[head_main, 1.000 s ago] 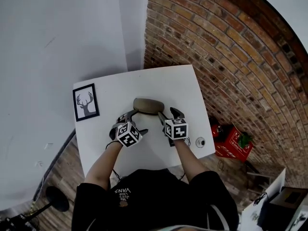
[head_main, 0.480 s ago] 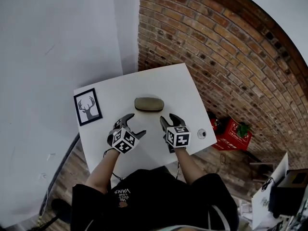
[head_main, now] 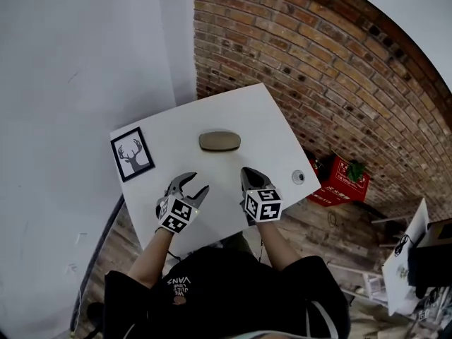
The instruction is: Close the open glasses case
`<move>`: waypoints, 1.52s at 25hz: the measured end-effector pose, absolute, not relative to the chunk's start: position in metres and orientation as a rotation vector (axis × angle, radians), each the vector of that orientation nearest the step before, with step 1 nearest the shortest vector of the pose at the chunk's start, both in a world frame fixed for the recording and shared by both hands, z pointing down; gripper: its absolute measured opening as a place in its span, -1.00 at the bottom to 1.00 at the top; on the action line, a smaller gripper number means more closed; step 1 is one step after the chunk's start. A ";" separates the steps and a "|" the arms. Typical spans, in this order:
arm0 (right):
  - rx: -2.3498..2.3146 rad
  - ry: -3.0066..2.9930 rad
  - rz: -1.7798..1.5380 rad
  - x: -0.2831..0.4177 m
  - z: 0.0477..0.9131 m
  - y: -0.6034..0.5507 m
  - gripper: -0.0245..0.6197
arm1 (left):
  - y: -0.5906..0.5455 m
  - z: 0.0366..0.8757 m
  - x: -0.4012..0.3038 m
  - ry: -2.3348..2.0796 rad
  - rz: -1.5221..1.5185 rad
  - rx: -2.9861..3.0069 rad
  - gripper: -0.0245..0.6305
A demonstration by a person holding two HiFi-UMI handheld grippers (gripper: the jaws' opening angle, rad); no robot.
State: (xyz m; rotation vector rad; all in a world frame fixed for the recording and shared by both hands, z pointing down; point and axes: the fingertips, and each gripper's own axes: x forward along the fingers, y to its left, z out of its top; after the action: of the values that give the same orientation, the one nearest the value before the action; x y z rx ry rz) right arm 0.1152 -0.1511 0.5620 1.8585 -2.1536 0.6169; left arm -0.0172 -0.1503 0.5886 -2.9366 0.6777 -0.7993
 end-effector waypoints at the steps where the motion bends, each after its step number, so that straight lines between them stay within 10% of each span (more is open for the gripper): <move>1: 1.873 -2.151 0.613 0.113 0.561 -0.145 -0.92 | -0.146 0.587 -0.020 0.677 -0.783 -2.940 -0.28; 15: 1.921 -2.209 0.602 0.065 0.555 -0.084 -0.93 | -0.096 0.573 -0.059 0.628 -0.701 -2.952 -0.89; 38: 1.866 -2.128 0.605 0.036 0.583 -0.033 -0.93 | -0.045 0.591 -0.068 0.496 -0.733 -3.008 -0.89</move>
State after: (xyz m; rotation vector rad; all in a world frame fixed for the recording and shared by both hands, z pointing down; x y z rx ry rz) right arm 0.0356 -0.0332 0.5830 1.8660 -2.1283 0.6052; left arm -0.0680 -0.0446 0.5910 -3.0081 0.4964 -0.7329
